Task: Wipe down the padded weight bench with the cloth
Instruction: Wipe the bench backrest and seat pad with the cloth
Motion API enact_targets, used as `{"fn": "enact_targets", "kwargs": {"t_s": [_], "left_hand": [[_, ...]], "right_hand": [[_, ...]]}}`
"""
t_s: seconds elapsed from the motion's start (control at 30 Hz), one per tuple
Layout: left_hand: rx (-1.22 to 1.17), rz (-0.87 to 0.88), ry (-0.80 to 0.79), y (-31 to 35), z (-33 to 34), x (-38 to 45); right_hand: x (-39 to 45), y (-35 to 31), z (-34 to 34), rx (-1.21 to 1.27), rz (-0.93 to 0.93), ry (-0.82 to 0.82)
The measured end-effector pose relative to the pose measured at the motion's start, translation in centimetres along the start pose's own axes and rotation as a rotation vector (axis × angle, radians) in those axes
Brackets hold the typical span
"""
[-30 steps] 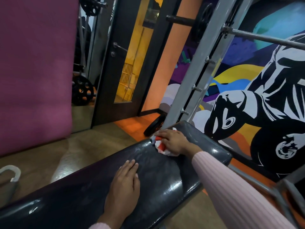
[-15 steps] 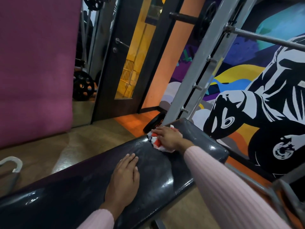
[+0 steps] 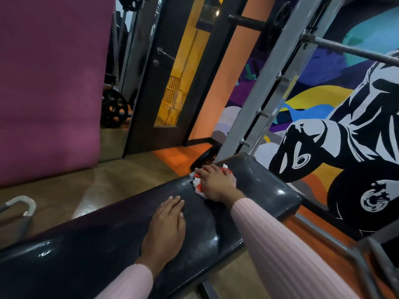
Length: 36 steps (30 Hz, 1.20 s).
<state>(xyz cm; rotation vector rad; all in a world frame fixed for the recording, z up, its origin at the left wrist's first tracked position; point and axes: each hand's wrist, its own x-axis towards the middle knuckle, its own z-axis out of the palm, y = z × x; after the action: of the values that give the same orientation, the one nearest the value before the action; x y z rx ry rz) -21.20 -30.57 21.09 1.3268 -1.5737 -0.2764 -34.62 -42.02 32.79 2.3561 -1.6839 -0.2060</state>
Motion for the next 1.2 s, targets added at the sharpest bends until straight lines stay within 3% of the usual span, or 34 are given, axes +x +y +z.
{"fn": "enact_targets", "kwargs": {"t_s": [0.17, 0.3, 0.4, 0.57, 0.7, 0.87, 1.03, 1.2], "left_hand": [[-0.009, -0.004, -0.013, 0.1, -0.2, 0.0], [-0.028, -0.002, -0.021, 0.3, -0.4, 0.0], [-0.032, -0.009, -0.016, 0.1, -0.3, 0.1], [-0.014, -0.02, -0.018, 0.3, -0.3, 0.1], [-0.032, 0.003, -0.026, 0.0, -0.3, 0.0], [-0.034, 0.007, -0.011, 0.1, -0.2, 0.0], [-0.012, -0.002, -0.003, 0.1, -0.3, 0.0], [-0.023, 0.009, -0.012, 0.1, -0.4, 0.0]], "right_hand": [[-1.9, -0.1, 0.9, 0.089, -0.214, -0.03], [-1.0, 3.8, -0.3, 0.118, -0.08, -0.002], [0.6, 2.6, -0.7, -0.005, 0.001, -0.033], [0.2, -2.7, 0.9, -0.003, -0.192, -0.04], [-1.9, 1.6, 0.6, 0.072, -0.279, -0.056], [-0.8, 5.9, -0.5, 0.042, 0.021, -0.001], [-2.1, 0.6, 0.6, 0.034, -0.133, 0.011], [-4.3, 4.2, 0.4, 0.033, -0.189, -0.052]]}}
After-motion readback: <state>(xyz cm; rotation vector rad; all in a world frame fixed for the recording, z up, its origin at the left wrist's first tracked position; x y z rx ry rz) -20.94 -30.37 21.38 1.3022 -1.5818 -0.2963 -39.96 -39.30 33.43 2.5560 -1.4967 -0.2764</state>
